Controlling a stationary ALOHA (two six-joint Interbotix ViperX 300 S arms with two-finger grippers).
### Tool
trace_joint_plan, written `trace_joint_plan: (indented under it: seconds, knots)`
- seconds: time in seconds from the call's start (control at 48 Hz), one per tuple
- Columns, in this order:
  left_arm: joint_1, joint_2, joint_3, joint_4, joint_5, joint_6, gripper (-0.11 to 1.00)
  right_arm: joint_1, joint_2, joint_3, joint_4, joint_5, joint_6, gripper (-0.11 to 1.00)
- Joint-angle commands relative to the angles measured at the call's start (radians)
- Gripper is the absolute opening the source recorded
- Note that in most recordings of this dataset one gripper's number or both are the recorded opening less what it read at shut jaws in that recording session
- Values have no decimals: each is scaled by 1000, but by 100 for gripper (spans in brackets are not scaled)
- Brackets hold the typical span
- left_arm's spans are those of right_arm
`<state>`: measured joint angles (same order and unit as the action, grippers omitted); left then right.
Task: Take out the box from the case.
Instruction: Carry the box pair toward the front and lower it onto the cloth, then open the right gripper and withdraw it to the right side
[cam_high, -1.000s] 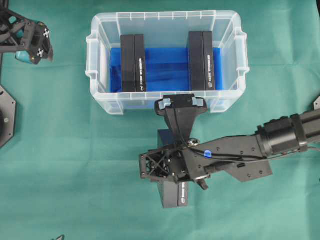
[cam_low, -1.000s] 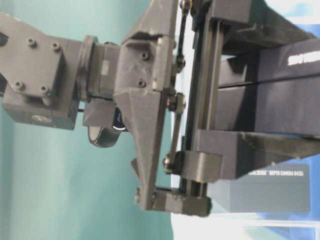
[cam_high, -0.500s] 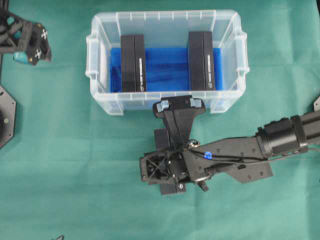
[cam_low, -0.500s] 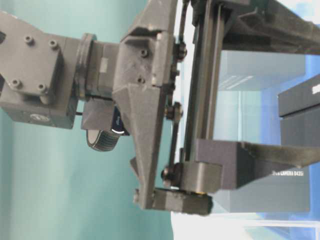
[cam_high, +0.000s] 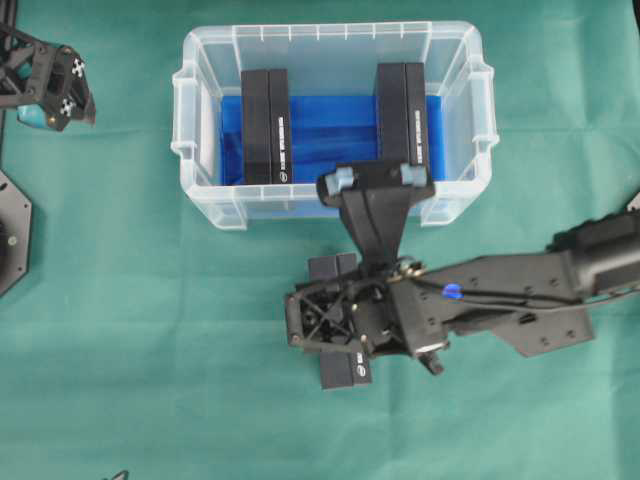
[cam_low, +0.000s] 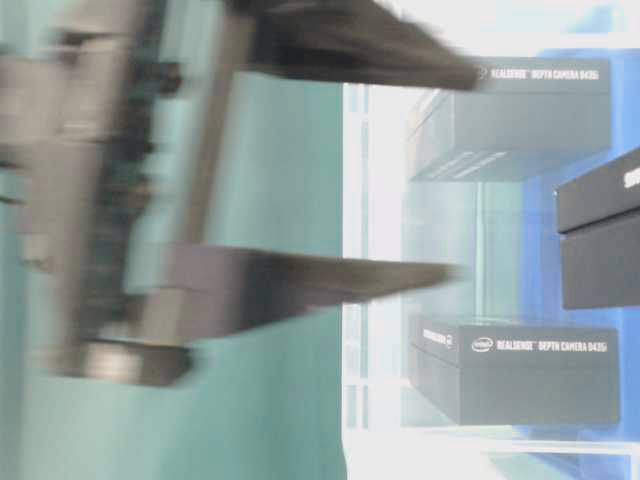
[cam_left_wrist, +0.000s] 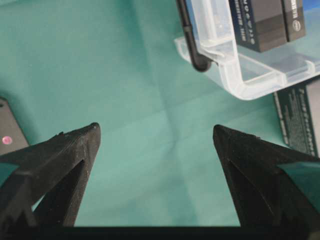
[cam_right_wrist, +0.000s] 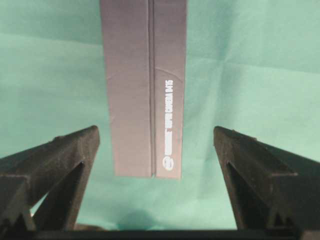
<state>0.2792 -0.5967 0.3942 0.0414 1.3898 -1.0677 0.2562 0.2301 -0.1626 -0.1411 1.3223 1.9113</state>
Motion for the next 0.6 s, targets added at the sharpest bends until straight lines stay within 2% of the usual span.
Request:
trace_joint_plan:
  seconds: [0.0, 0.208, 0.583]
  knots:
    - [-3, -6, -12, 3, -5, 2, 97, 0, -44, -71, -21, 49, -2, 91]
    - [-2, -2, -15, 3, -6, 2, 97, 0, -44, -149, -60, 146, -8, 91]
    - [-3, -8, -11, 3, -6, 6, 97, -9, -44, -147, -63, 152, -41, 91]
